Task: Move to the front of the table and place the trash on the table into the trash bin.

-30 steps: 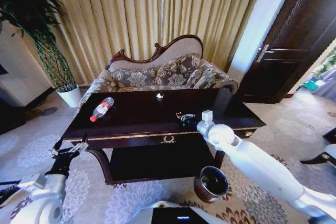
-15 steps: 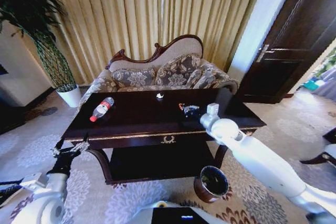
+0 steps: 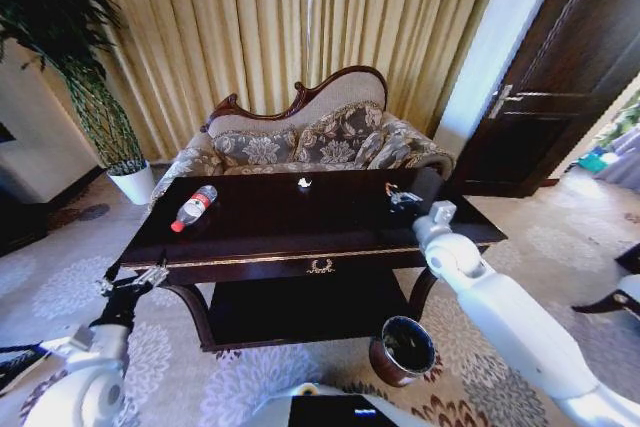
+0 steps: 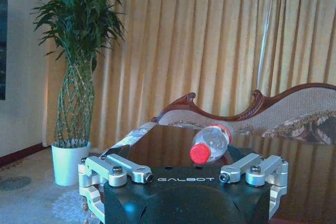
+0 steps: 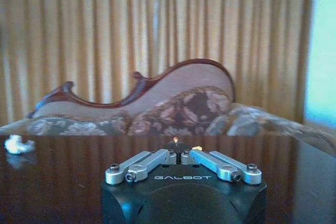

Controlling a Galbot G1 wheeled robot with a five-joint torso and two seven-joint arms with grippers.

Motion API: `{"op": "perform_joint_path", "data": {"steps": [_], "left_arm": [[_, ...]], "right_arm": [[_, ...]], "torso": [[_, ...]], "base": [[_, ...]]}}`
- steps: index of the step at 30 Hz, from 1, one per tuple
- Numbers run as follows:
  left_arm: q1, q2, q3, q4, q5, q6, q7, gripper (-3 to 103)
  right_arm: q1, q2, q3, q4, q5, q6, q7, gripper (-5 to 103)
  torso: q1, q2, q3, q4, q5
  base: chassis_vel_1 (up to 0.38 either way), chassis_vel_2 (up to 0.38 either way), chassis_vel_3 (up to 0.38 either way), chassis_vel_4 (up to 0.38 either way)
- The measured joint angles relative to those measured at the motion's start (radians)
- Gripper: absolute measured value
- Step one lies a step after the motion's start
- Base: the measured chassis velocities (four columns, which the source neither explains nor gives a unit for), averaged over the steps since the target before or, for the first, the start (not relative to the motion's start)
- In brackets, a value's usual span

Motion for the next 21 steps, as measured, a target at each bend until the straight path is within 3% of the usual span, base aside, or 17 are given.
{"op": "perform_joint_path", "data": {"steps": [2, 13, 18, 21], "left_arm": [[-0.003, 0.017, -0.008, -0.011, -0.017, 0.012, -0.009, 100], [-0.045, 0.109, -0.035, -0.062, -0.087, 0.085, -0.074, 100], [-0.054, 0.137, -0.038, -0.046, -0.106, 0.084, -0.062, 100], [-0.06, 0.15, -0.025, -0.019, -0.111, 0.055, -0.02, 100]], "right_arm": [[-0.063, 0.021, 0.054, -0.004, -0.01, 0.011, -0.024, 0], [-0.099, 0.06, 0.11, 0.001, -0.015, 0.019, -0.033, 0], [-0.113, 0.06, 0.127, 0.021, -0.025, 0.02, -0.033, 0], [-0.136, 0.06, 0.147, 0.042, -0.046, 0.02, -0.033, 0]], "torso": [[0.0, 0.0, 0.0, -0.0002, 0.0003], [0.0, 0.0, 0.0, 0.0, 0.0002], [0.0, 0.0, 0.0, 0.0001, 0.0], [0.0, 0.0, 0.0, -0.0002, 0.0]], "base": [[0.0, 0.0, 0.0, 0.0], [0.0, 0.0, 0.0, 0.0], [0.0, 0.0, 0.0, 0.0], [0.0, 0.0, 0.0, 0.0]]}}
